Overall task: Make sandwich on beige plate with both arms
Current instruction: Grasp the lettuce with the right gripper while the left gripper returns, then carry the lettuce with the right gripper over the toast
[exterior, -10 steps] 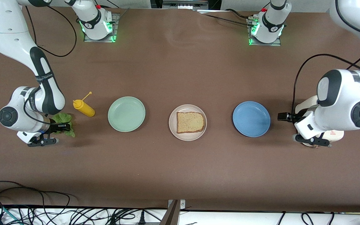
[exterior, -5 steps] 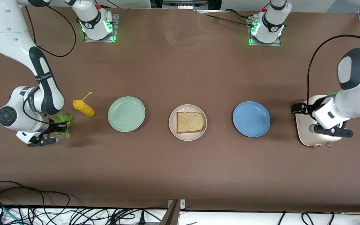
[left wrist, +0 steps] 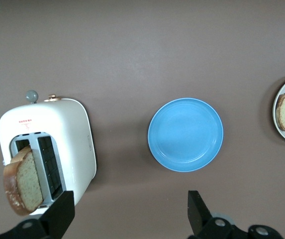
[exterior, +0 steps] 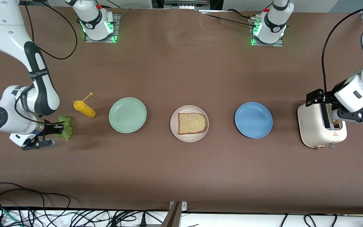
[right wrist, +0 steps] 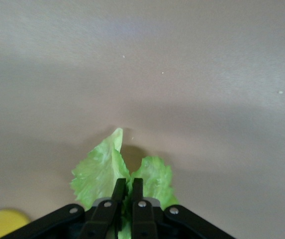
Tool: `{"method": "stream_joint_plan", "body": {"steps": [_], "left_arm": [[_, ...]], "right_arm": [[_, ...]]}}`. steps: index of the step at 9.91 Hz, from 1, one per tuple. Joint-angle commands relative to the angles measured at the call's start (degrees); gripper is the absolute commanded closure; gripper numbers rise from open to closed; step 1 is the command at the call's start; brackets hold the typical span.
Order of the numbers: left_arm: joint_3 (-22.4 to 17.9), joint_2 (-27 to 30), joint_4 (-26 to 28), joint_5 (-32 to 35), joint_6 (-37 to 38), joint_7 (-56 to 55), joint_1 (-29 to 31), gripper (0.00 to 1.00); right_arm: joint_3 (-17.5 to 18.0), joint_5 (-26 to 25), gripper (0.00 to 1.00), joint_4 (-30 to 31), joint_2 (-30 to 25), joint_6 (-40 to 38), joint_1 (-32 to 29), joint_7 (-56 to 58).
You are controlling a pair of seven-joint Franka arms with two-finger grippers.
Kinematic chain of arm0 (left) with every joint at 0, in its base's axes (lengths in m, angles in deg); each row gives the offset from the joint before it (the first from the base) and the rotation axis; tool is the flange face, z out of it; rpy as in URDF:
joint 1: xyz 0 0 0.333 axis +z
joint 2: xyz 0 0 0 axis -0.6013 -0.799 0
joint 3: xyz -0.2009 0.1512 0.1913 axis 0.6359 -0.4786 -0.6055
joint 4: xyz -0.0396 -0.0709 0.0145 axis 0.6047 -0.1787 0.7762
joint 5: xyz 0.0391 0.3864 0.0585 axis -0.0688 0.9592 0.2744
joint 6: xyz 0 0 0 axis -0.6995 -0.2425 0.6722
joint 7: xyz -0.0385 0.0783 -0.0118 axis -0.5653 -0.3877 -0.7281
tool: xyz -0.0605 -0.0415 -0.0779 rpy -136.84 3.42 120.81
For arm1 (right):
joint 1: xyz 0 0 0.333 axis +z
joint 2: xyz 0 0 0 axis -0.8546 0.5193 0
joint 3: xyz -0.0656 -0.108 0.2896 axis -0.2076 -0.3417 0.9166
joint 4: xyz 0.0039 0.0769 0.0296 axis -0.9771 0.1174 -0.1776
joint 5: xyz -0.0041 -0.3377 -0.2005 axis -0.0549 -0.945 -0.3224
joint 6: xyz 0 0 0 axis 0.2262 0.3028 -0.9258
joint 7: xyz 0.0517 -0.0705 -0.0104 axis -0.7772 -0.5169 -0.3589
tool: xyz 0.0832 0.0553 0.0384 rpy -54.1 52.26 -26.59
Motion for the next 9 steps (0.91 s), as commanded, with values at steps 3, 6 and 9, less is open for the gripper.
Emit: {"method": "stream_joint_plan", "body": {"steps": [3,6,9], "left_arm": [[-1.4,4.3,0.1,1.9,3.2,0.4,0.6,0.0],[-1.5,3.7,-0.8,1.9,3.4,0.1,0.5,0.0],[-1.5,3.1,-0.9,1.8,3.4,0.2,0.5,0.0]], "right_arm": [[3.1,0.2,0.91,-14.1,-2.2,-21.8,0.7,-2.5],[4.2,0.1,0.91,-22.6,-2.4,-34.2,4.7,-12.4],[4.2,1.1,0.91,-23.1,-2.8,-35.7,13.3,-30.0]]}}
